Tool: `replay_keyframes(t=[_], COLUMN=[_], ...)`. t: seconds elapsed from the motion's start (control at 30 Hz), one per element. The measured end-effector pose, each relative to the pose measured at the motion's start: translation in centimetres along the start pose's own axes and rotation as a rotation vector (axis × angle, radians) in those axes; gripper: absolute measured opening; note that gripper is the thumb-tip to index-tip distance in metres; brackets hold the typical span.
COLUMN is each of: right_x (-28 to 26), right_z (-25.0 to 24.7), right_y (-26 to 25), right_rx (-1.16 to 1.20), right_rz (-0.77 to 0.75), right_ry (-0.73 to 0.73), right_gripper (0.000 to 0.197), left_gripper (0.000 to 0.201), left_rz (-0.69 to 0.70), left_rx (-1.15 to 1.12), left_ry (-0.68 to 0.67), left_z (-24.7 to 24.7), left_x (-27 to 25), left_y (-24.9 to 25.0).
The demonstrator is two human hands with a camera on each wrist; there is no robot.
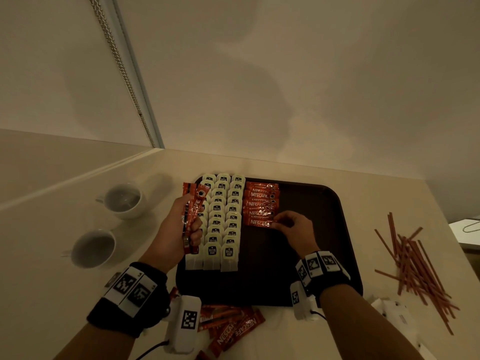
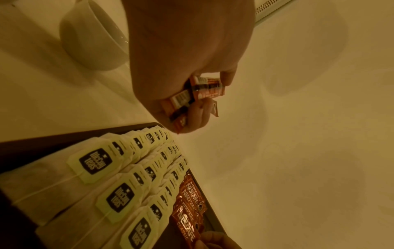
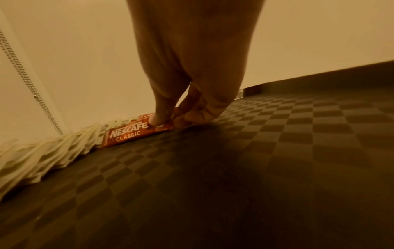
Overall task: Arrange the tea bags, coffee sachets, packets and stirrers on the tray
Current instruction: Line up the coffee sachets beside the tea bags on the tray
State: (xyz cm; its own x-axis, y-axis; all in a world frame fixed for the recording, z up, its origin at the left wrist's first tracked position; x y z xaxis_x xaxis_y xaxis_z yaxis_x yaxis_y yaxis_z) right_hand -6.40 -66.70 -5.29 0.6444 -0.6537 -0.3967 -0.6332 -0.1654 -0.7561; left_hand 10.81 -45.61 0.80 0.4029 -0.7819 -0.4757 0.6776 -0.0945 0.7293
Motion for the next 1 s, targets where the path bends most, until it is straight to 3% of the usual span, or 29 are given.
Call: replay_keyframes(t=[0.63, 0.8, 0.93, 1.0], right_x=[0.8, -0.8, -2.8, -3.2], right_z=[-0.2, -0.2, 1.6, 2.1], right_y=[-0.3, -6.5, -13.0, -14.6], right_rx=[-0.022, 0.097, 0.267, 0.294], right_rz=[0.066, -0.149, -0.323, -0.356], right_ry=[0.019, -0.017, -0.226, -0.248], right_gripper=[0.024, 0.013, 0.027, 0.031], left_gripper=[0.031, 0.018, 0.014, 0.016], left_rz=[-0.009, -0.016, -0.006, 0.002], left_rx=[0.004, 0.093, 0.316, 0.425], left_ry=[-0.048, -0.058, -0.122, -0.148], left_z=[0.7, 2.1, 3.8, 4.3], left_x=[0.2, 0.3, 0.2, 0.2], left_y=[0.2, 0.6, 0.8, 0.8])
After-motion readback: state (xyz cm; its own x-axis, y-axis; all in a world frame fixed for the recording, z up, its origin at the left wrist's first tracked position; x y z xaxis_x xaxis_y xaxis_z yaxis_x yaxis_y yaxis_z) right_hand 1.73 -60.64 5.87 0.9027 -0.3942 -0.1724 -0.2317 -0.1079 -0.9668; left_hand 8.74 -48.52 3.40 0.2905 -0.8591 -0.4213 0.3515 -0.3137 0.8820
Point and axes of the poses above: each hand's wrist, its own x-axis towards the middle knuckle, its own z-axis out of the palm, y = z × x, the point moved 7 cm from there along x, towards the middle knuckle, and after that the axes turned 10 degrees about -y, right-handed, at the moved point
